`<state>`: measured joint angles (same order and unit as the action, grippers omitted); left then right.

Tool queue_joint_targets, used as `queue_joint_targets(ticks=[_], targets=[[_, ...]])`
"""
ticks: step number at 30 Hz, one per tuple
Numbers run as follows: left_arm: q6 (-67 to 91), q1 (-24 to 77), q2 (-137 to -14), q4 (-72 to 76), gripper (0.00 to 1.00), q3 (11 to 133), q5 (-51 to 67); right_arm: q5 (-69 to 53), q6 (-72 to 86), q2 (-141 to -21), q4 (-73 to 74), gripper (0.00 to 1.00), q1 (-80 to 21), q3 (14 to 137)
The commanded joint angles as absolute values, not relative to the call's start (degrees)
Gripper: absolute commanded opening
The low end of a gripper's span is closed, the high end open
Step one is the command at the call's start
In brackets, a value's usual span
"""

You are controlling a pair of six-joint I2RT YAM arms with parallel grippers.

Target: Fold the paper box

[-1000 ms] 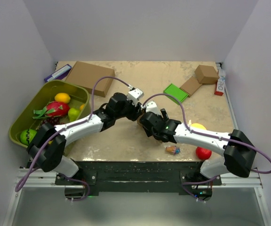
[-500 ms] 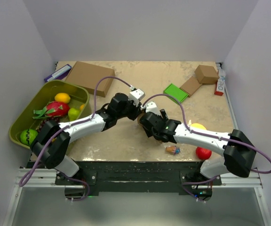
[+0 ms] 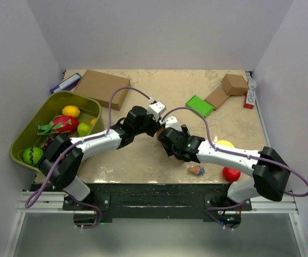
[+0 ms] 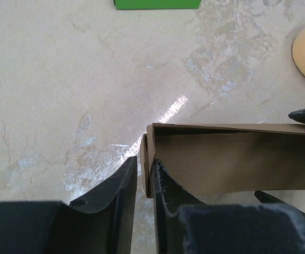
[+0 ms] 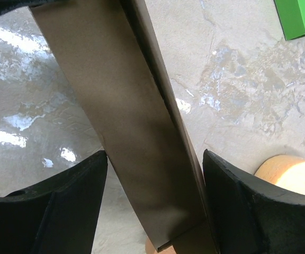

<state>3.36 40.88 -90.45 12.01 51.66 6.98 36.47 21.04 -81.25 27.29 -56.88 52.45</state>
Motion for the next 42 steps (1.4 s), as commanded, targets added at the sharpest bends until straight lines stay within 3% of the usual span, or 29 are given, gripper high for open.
queue_joint_targets(ticks=[1, 10, 16, 27, 30, 31, 37, 42], targets=[[1.41, 40.43, -90.44, 15.99, 0.20, 52.30, 5.27, 35.95, 22.41, -81.65, 26.72, 0.73, -56.87, 51.68], [1.32, 40.52, -90.79, 16.09, 0.17, 51.94, 6.33, 35.95, 22.32, -82.26, 26.81, 0.71, -56.95, 51.85], [3.07, 40.52, -88.69, 15.64, 0.32, 50.98, 7.29, 36.47, 22.67, -82.36, 27.25, 0.73, -56.87, 52.03], [10.71, 40.17, -82.80, 8.26, 0.36, 51.59, 1.76, 38.41, 23.82, -82.79, 27.16, 0.63, -56.87, 51.68], [14.05, 39.90, -81.04, 9.57, 0.45, 51.15, 1.76, 38.50, 23.73, -82.71, 26.98, 0.62, -56.87, 51.50], [15.02, 39.73, -80.95, 10.28, 0.52, 51.24, 1.84, 38.50, 23.73, -82.71, 26.90, 0.61, -56.87, 51.50], [18.89, 39.64, -84.72, 14.67, 0.64, 54.40, 6.59, 38.14, 23.55, -82.70, 26.54, 0.60, -56.87, 51.33], [20.48, 39.64, -89.73, 17.48, 0.67, 56.51, 9.05, 37.97, 23.55, -82.44, 26.63, 0.60, -56.87, 51.42]])
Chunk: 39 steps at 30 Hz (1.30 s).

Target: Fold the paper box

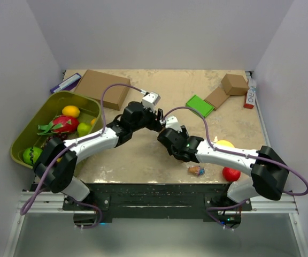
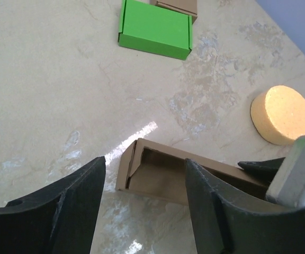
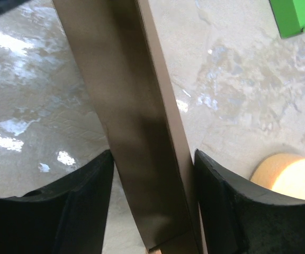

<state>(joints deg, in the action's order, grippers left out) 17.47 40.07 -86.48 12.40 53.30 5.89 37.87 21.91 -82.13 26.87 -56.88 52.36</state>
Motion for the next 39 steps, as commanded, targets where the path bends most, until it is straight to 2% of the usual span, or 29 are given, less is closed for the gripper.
queue_joint_targets(ticks=[1, 10, 15, 21, 25, 26, 29, 39], targets=[[20.74, 39.73, -90.35, 18.10, 0.68, 56.51, 9.23, 37.88, 23.47, -82.44, 26.54, 0.59, -56.87, 51.15], [20.30, 39.55, -94.30, 18.28, 0.69, 55.28, 8.44, 37.62, 23.47, -82.53, 26.28, 0.60, -56.87, 50.89], [20.13, 39.55, -94.48, 18.54, 0.68, 52.13, 7.65, 37.53, 23.91, -82.09, 26.54, 0.64, -56.87, 50.80], [19.77, 39.46, -95.98, 18.46, 0.62, 50.10, 7.73, 36.92, 24.61, -80.16, 27.33, 0.73, -56.69, 51.06], [20.30, 39.46, -95.10, 19.34, 0.61, 48.61, 7.82, 36.04, 25.40, -79.10, 29.44, 0.84, -56.51, 52.56], [20.30, 39.55, -95.01, 19.34, 0.61, 48.60, 8.00, 35.86, 25.40, -78.75, 29.88, 0.90, -56.51, 52.91], [20.39, 39.46, -94.05, 19.25, 0.61, 48.78, 8.00, 34.89, 26.01, -77.88, 31.90, 0.96, -56.43, 55.45], [18.81, 39.20, -87.72, 14.59, 0.68, 51.68, 6.77, 31.56, 28.83, -74.10, 38.41, 0.99, -51.16, 63.54]])
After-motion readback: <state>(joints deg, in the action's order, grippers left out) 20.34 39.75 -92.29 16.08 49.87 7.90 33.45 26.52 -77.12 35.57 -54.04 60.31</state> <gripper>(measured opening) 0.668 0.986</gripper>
